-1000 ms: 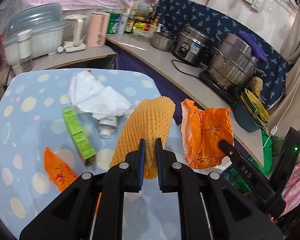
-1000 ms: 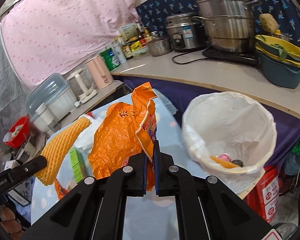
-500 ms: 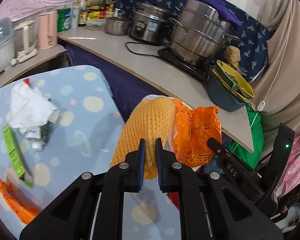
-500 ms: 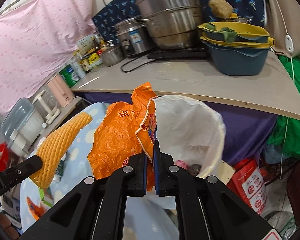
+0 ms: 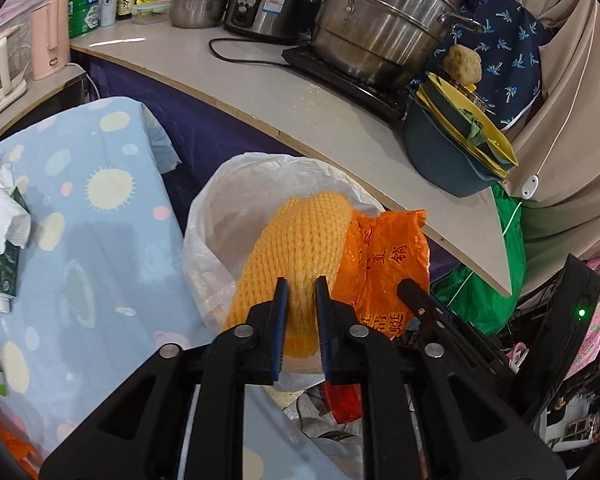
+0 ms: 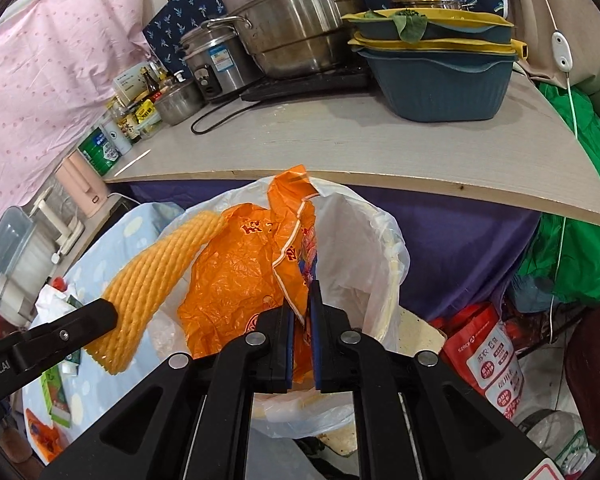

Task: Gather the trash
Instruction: 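Carry the mesh sleeve and orange bag over the white bin and open both grippers, then move both grippers back to the table and close them on white paper towels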

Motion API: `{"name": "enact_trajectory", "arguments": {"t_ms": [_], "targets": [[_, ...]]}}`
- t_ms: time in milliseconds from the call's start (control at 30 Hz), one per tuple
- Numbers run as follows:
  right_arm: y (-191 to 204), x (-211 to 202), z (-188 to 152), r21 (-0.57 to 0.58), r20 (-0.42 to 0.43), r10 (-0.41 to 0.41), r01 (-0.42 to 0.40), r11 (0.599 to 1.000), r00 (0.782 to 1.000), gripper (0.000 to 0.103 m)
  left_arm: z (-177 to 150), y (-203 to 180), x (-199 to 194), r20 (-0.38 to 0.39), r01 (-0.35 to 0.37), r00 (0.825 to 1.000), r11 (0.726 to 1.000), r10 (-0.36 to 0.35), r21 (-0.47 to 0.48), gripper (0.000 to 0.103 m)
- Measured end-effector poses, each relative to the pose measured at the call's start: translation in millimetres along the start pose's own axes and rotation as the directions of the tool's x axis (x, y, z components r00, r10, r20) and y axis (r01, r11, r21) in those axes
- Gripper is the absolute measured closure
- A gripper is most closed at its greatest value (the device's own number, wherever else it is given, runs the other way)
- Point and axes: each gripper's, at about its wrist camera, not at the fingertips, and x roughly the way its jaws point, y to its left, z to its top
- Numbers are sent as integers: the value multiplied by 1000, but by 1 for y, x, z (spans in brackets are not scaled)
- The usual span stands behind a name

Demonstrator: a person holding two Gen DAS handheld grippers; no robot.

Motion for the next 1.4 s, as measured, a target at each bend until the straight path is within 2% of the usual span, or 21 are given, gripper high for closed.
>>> {"name": "enact_trajectory", "arguments": {"t_ms": [67,167,233,567,667,833,933,1100,1400], "targets": [[0,0,0,-2,9,-5,5,1000,1000,91,1,0,4,0,-9,1000,1000,9,-3,77],[-1,-2,1,0,25,-12,12,1000,1000,84,0,4,2,11,-9,1000,1000,10,-27,57],[-1,-6,1,4,34,-9,9,1000,999,82,0,10,-1,17,-12,1000,999,12,-44,51],[19,-15,1,-19,42,31,-30,999,999,78,0,36,-30,76,-81,993,992,89,-100,46],[34,-16,-3,-40,38,50,-48,998,998,78,-1,48,-42,101,-111,987,987,123,-118,45],[63,-21,-11,-74,29,88,-86,994,996,71,-6,76,-63,119,-138,980,975,160,-175,44],[82,-22,-16,-101,17,113,-111,989,993,69,-11,97,-78,130,-149,975,963,181,-223,38],[118,-21,-28,-151,-15,158,-158,976,987,66,-21,138,-105,153,-193,957,934,247,-302,33],[195,-10,-53,-248,-85,226,-241,938,970,66,-39,221,-147,145,-288,914,857,379,-427,32]]}}
